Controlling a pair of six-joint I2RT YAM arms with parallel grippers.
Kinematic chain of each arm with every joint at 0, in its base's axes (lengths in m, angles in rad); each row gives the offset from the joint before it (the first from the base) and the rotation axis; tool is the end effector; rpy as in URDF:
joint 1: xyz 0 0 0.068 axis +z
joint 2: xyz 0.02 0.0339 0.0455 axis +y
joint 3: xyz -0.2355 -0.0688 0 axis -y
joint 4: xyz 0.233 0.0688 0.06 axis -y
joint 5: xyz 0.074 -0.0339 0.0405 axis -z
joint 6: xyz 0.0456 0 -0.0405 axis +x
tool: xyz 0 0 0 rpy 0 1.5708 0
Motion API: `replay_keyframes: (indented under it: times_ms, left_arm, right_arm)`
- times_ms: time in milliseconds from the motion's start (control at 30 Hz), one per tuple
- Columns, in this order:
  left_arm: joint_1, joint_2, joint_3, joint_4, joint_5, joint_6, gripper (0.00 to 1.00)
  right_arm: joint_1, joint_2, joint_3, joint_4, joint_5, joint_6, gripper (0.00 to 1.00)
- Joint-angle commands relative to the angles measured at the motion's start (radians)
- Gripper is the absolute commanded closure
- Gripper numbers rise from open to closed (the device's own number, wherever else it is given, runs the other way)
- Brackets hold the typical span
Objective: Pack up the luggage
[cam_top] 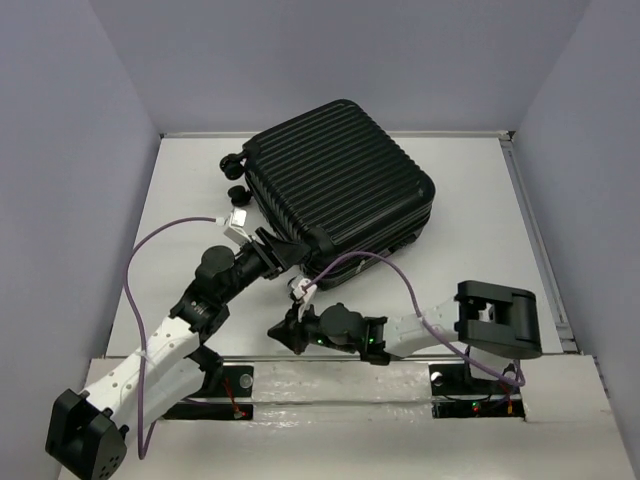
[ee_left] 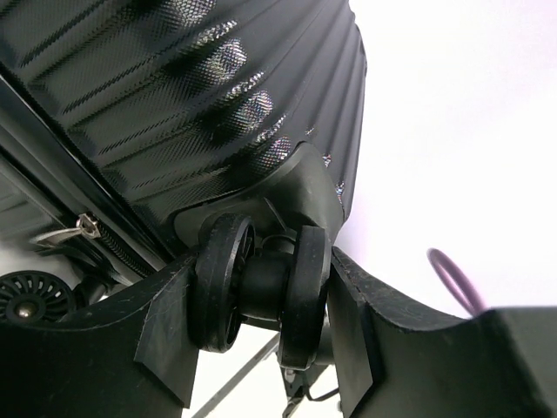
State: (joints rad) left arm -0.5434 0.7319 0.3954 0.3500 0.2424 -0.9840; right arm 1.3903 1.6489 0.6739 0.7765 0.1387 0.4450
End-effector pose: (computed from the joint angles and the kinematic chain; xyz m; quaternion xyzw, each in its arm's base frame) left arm 0.1679 -0.1142 0.2522 -0.0684 0.6991 -0.5500 0.4517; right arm 0.0665 0.3290 0.1656 -0.3123 0.7072 0.4694 0.4267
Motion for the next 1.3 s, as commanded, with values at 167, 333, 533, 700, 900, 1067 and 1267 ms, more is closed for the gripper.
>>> replay_keyframes:
  times_ms: [167, 333, 533, 700, 900, 1067, 1267]
  left_arm:
    - [-0.012, -0.109, 0.146, 0.040, -0.057, 0.014, 0.94]
    - [-0.012, -0.132, 0.105, 0.040, -0.097, 0.025, 0.94]
    - [-0.013, -0.131, 0.066, 0.067, -0.094, 0.016, 0.94]
    - [-0.015, -0.127, 0.051, 0.075, -0.089, 0.018, 0.94]
    - [-0.015, -0.129, 0.034, 0.087, -0.087, 0.013, 0.94]
    - [-0.015, -0.121, 0.020, 0.101, -0.083, 0.008, 0.94]
    - [-0.015, -0.123, 0.022, 0.103, -0.077, 0.005, 0.94]
  right_arm:
    - [-0.035, -0.200, -0.116, 0.071, 0.328, -0.002, 0.93]
    - [-0.252, -0.604, -0.316, -0.335, 0.229, 0.104, 0.77]
    - [-0.434, -0.805, -0.332, -0.531, 0.115, 0.023, 0.43]
    - [-0.475, -0.719, -0.269, -0.530, 0.062, -0.023, 0.43]
    - [-0.475, -0.646, -0.226, -0.530, 0.124, -0.023, 0.44]
    - [-0.475, -0.558, -0.201, -0.468, 0.111, -0.049, 0.44]
    - [-0.475, -0.498, -0.183, -0.398, 0.154, -0.083, 0.46]
